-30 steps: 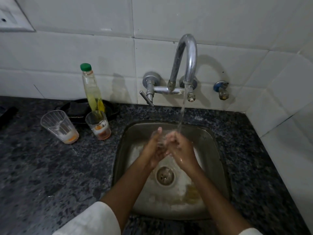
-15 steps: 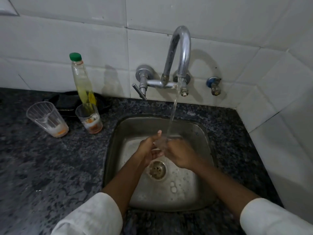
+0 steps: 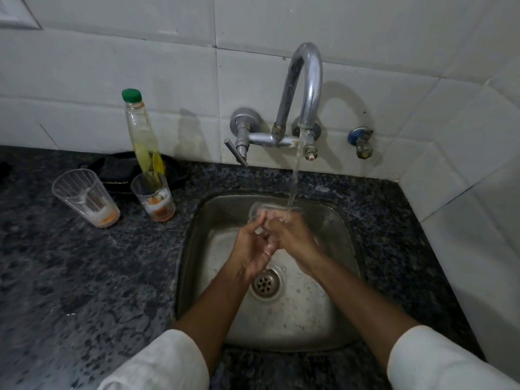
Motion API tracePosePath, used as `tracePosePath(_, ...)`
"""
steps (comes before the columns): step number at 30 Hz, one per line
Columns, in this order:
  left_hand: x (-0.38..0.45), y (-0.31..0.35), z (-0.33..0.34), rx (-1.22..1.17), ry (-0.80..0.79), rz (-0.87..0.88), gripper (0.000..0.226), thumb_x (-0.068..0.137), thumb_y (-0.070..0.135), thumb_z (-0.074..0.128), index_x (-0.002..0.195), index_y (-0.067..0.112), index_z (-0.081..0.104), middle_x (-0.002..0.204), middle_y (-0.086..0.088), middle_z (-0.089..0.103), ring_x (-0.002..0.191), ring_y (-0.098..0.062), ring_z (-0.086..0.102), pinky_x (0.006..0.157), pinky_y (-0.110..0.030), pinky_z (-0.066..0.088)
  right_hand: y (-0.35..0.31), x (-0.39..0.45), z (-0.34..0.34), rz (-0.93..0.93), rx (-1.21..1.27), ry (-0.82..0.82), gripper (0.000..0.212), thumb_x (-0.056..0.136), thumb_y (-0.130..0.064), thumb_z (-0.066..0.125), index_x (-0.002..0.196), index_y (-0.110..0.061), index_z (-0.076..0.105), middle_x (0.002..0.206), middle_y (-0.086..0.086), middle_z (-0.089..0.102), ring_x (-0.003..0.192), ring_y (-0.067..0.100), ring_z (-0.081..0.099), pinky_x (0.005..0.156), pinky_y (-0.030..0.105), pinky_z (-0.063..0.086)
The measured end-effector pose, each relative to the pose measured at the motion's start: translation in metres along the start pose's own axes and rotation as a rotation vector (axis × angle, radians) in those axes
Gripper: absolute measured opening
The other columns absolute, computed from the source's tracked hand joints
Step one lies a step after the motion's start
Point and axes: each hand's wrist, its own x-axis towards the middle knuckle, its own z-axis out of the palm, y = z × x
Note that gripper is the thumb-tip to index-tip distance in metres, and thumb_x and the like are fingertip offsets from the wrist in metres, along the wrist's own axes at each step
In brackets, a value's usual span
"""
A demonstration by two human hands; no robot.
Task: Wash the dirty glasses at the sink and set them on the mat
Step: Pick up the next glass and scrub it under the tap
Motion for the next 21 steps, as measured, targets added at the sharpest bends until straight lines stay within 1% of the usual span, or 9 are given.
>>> tracePosePath(4,0.008,0.017,-0.003,0.311,0.133,-0.11,0.043,0.086,0.05,0.068,0.096,0.008,0.072,0.084,-0.012,0.069,0.07,-0.021,0.066,0.064,-0.031,0.055,0.012,-0.007,-0.015,-0.428,-0.901,-0.241,0.027,0.091,-0.023,0.042,0.109,-0.012,0.059,0.102,0.008,0.065,0.091,0.026,0.064,0.069,0.036,0.051)
tracePosePath(6,0.004,0.014,-0.004,0.347,0.123,-0.141,0.046,0.087,0.051,0.066,0.1,0.008,0.073,0.086,-0.012,0.071,0.072,-0.022,0.067,0.067,-0.033,0.057,0.012,-0.008,-0.015,-0.355,-0.772,-0.237,0.026,0.089,-0.024,0.044,0.104,-0.014,0.062,0.103,0.007,0.067,0.091,0.025,0.064,0.069,0.035,0.05)
tracePosePath(8,-0.001,0.005,-0.001,0.146,0.024,-0.076,0.041,0.092,0.039,0.062,0.107,0.002,0.07,0.095,-0.017,0.072,0.082,-0.026,0.07,0.072,-0.035,0.059,0.009,-0.003,-0.005,-0.123,-0.292,-0.083,0.026,0.089,-0.026,0.044,0.085,-0.017,0.068,0.085,0.002,0.07,0.079,0.02,0.065,0.071,0.036,0.051)
tracePosePath(10,-0.003,-0.002,0.002,-0.004,0.017,-0.024,0.033,0.095,0.03,0.059,0.098,-0.001,0.07,0.091,-0.019,0.071,0.076,-0.025,0.068,0.061,-0.03,0.06,0.001,-0.003,0.002,-0.006,0.054,0.023,0.023,0.09,-0.02,0.048,0.083,-0.011,0.069,0.075,0.003,0.067,0.071,0.02,0.064,0.067,0.037,0.05)
tracePosePath(14,0.007,0.014,-0.006,0.294,0.106,-0.055,0.043,0.081,0.051,0.072,0.095,0.01,0.073,0.09,-0.013,0.067,0.069,-0.019,0.062,0.063,-0.029,0.051,0.009,-0.012,-0.017,-0.376,-0.894,-0.258,0.027,0.096,-0.022,0.044,0.12,-0.018,0.054,0.098,0.009,0.068,0.086,0.027,0.066,0.068,0.041,0.054)
tracePosePath(15,0.009,0.015,-0.008,0.358,0.102,-0.073,0.048,0.077,0.054,0.074,0.1,0.012,0.073,0.092,-0.014,0.065,0.07,-0.019,0.06,0.065,-0.03,0.049,0.011,-0.012,-0.022,-0.375,-0.92,-0.277,0.027,0.095,-0.024,0.044,0.119,-0.017,0.055,0.101,0.009,0.067,0.09,0.027,0.065,0.069,0.041,0.054)
tracePosePath(16,0.008,0.013,-0.01,0.361,0.09,-0.068,0.048,0.079,0.052,0.072,0.104,0.011,0.072,0.094,-0.014,0.066,0.074,-0.021,0.061,0.068,-0.032,0.049,0.011,-0.011,-0.019,-0.327,-0.809,-0.255,0.026,0.094,-0.025,0.044,0.112,-0.014,0.059,0.101,0.01,0.068,0.091,0.027,0.066,0.071,0.042,0.054)
tracePosePath(19,-0.002,0.004,-0.001,0.114,0.002,0.024,0.027,0.096,0.027,0.056,0.091,0.007,0.074,0.093,-0.015,0.07,0.079,-0.023,0.069,0.065,-0.033,0.057,0.001,-0.008,-0.004,-0.043,0.057,-0.051,0.024,0.094,-0.014,0.046,0.095,-0.004,0.068,0.093,0.02,0.07,0.084,0.025,0.068,0.072,0.039,0.053)
tracePosePath(21,-0.001,0.004,0.0,0.106,-0.005,0.049,0.024,0.092,0.028,0.061,0.088,0.006,0.072,0.084,-0.014,0.069,0.068,-0.022,0.066,0.055,-0.028,0.054,0.0,-0.009,-0.003,-0.118,0.067,-0.019,0.02,0.097,-0.009,0.046,0.097,-0.004,0.066,0.089,0.022,0.069,0.08,0.024,0.068,0.069,0.035,0.054)
